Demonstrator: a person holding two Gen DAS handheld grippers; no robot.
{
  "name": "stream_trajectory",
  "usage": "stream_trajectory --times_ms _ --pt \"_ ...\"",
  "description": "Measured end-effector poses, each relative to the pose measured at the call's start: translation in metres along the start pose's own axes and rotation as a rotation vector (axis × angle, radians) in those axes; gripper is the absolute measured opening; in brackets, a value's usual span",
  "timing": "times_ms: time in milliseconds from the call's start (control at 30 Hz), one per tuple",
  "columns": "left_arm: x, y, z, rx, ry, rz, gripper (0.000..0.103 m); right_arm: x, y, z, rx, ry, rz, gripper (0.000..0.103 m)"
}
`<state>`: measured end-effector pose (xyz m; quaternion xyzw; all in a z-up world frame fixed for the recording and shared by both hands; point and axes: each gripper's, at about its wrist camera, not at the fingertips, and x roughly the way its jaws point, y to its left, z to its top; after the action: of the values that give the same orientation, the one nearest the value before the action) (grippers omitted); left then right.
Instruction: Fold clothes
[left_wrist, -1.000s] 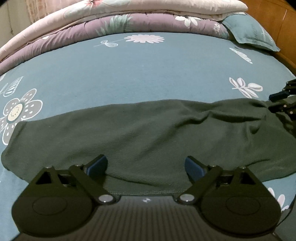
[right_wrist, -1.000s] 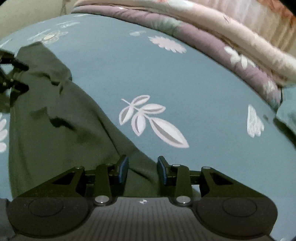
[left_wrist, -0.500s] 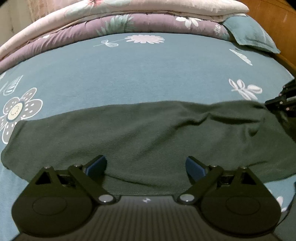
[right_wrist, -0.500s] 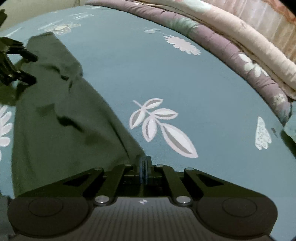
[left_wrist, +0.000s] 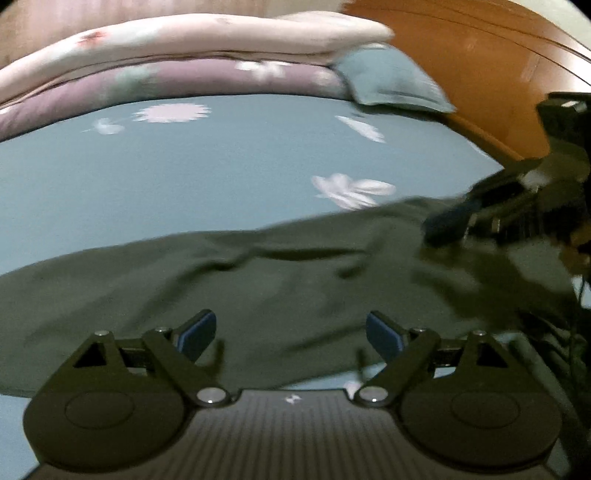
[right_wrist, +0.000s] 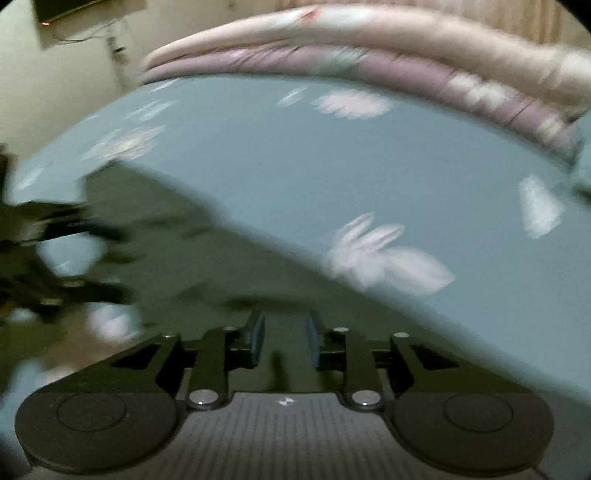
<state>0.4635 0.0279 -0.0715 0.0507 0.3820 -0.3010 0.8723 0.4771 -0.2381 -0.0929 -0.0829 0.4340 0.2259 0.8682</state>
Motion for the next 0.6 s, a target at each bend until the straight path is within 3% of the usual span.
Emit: stream_trajectory --times_ms 67,167,300,333,367,400,533,600 --pt "0.002 -0.014 -0.001 0.076 -0.002 -0.032 0.087 -0.002 0.021 -0.012 -0.004 0.033 0.06 0.042" --pt "0.009 -0.024 -0.001 0.123 -0.007 -0.073 0.087 -0.002 0.049 -0.028 -0.014 0.073 0.133 0.045" --pt "0.026 -0.03 -0.004 0.135 0.088 -0.125 0.087 0.008 0.066 -0.034 -0.085 0.043 0.072 0.045" --pt "0.028 -0.032 -0.007 0.134 0.111 -0.126 0.087 0.01 0.07 -0.033 -0.109 0.04 0.062 0.039" --pt "0.029 -0.033 -0.01 0.131 0.13 -0.125 0.087 0.01 0.071 -0.033 -0.11 0.046 0.066 0.017" --pt "0.026 -0.035 -0.013 0.133 0.137 -0.133 0.087 0.008 0.071 -0.032 -0.105 0.059 0.08 0.009" --pt "0.01 -0.036 -0.017 0.084 0.169 -0.208 0.087 -0.001 0.074 -0.029 -0.131 0.128 0.136 0.004" --pt "-0.001 -0.032 -0.013 0.087 0.129 -0.196 0.087 -0.005 0.074 -0.028 -0.133 0.171 0.208 0.001"
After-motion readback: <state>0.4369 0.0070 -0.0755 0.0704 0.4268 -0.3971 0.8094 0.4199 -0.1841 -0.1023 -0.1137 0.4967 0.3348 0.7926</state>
